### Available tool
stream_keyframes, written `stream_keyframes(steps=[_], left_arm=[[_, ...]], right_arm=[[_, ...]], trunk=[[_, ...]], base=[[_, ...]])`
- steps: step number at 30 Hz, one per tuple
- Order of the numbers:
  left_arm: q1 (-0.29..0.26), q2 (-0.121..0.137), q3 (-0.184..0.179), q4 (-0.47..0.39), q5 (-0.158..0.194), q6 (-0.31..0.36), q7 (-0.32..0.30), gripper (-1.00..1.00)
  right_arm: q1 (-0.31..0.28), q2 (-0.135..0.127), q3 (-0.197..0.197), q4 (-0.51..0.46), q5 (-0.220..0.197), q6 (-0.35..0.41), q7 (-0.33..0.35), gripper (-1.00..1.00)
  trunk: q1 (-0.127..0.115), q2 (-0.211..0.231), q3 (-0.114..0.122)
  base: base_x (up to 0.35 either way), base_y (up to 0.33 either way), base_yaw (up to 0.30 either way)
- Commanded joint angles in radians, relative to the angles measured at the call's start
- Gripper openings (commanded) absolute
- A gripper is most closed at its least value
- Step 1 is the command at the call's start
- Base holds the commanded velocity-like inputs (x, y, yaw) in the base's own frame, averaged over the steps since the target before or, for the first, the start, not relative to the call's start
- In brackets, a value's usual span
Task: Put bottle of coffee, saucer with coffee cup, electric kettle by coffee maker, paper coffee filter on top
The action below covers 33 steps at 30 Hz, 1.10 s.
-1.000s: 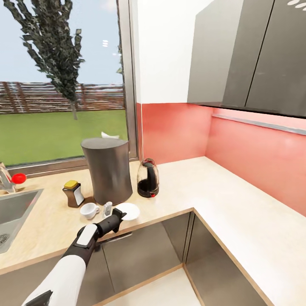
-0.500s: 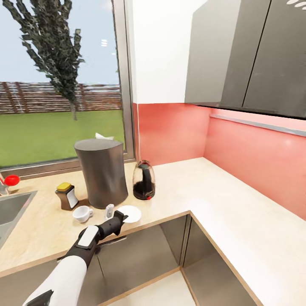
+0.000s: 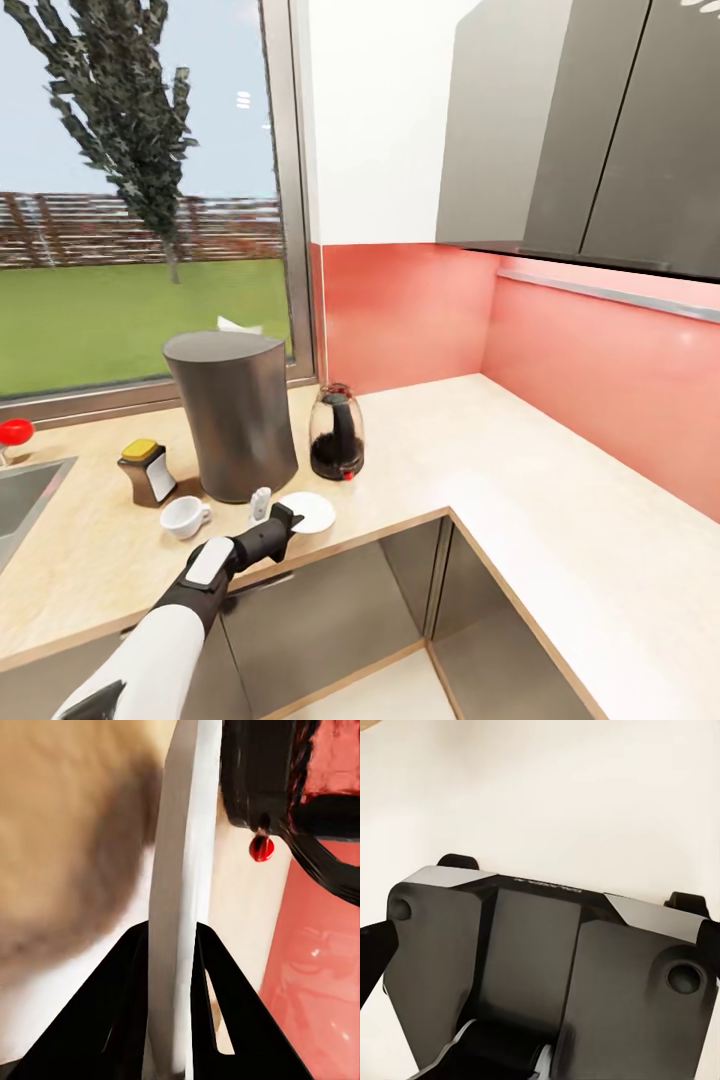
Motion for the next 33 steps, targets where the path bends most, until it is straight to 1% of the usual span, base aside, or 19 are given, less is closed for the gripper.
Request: stream_keyframes(steps=[1, 9, 13, 33], left_arm=[[-0.001, 0.0, 0.008, 0.003, -0.001, 0.008, 0.002, -1.0], [-0.001, 0.003, 0.007, 0.007, -0.002, 0.008, 0.002, -1.0], [-0.001, 0.003, 0.008, 0.008, -0.003, 0.008, 0.002, -1.0], [-0.001, 0.003, 0.007, 0.008, -0.002, 0.008, 0.002, -1.0]], right_arm=[[0.0, 0.0, 0.008, -0.001, -0.01, 0.005, 0.002, 1.0], [0.007, 0.0, 0.008, -0.001, -0.01, 0.004, 0.002, 1.0], [0.007, 0.0, 0.008, -0.001, -0.01, 0.004, 0.002, 1.0], [0.011, -0.001, 0.008, -0.001, -0.01, 0.004, 0.001, 1.0]], trunk=[[0.001, -0.002, -0.002], [0.001, -0.002, -0.002], [0.001, -0.002, -0.002], [0.001, -0.002, -0.002]], base=[[0.049, 0.0, 0.0], [0.014, 0.0, 0.0], [0.191, 0.0, 0.0], [0.059, 0.0, 0.0]])
